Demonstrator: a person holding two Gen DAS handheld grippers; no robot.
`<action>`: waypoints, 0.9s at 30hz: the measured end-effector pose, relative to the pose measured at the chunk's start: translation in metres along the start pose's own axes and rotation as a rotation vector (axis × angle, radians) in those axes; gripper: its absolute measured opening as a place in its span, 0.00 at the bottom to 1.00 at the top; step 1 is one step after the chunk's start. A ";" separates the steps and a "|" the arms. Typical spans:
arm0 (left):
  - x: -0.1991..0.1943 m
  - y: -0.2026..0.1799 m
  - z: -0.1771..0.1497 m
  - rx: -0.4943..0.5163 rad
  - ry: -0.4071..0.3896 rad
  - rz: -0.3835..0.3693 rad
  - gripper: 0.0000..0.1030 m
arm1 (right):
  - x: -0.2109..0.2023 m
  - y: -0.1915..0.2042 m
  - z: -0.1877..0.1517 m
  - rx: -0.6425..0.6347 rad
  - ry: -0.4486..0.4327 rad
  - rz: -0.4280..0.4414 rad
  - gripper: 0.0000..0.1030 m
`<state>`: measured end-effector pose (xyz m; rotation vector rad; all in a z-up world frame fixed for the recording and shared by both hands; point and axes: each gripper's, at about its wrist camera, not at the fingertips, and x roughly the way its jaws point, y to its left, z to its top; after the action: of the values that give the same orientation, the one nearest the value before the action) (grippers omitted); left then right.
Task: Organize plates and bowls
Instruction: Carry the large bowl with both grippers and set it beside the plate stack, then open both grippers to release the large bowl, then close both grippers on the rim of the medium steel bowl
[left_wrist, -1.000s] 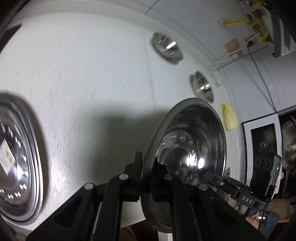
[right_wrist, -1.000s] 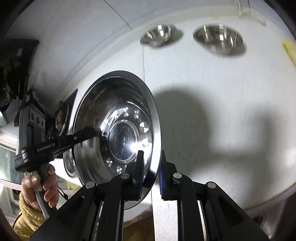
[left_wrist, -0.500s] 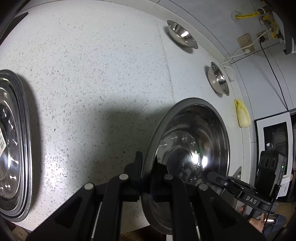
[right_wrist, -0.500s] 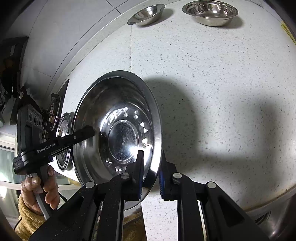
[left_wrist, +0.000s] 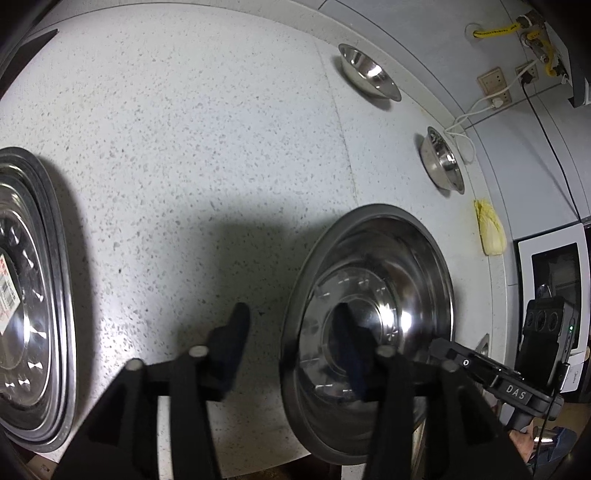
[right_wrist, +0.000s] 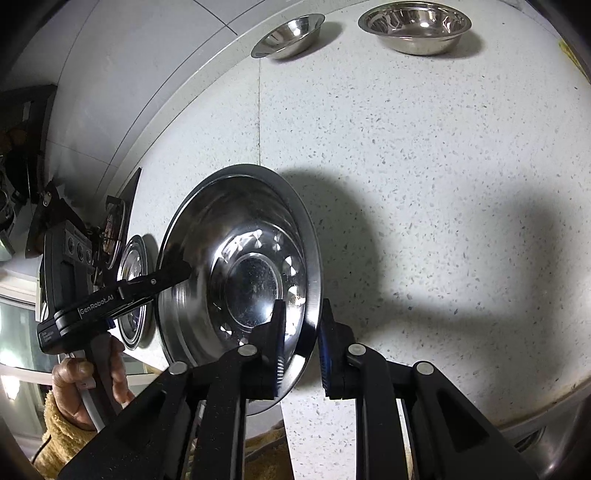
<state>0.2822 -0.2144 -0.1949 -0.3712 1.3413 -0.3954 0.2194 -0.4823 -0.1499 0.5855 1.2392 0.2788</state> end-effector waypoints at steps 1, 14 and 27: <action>-0.002 0.000 0.001 0.006 -0.005 0.008 0.49 | -0.001 -0.001 -0.001 0.000 -0.002 0.003 0.15; -0.038 0.000 0.018 0.007 -0.092 0.056 0.55 | -0.055 -0.029 0.011 0.023 -0.132 0.056 0.68; 0.007 -0.112 0.091 0.068 -0.036 -0.020 0.58 | -0.116 -0.104 0.101 0.140 -0.292 -0.036 0.92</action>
<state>0.3662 -0.3132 -0.1303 -0.3340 1.2866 -0.4477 0.2662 -0.6537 -0.0942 0.6976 0.9900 0.0720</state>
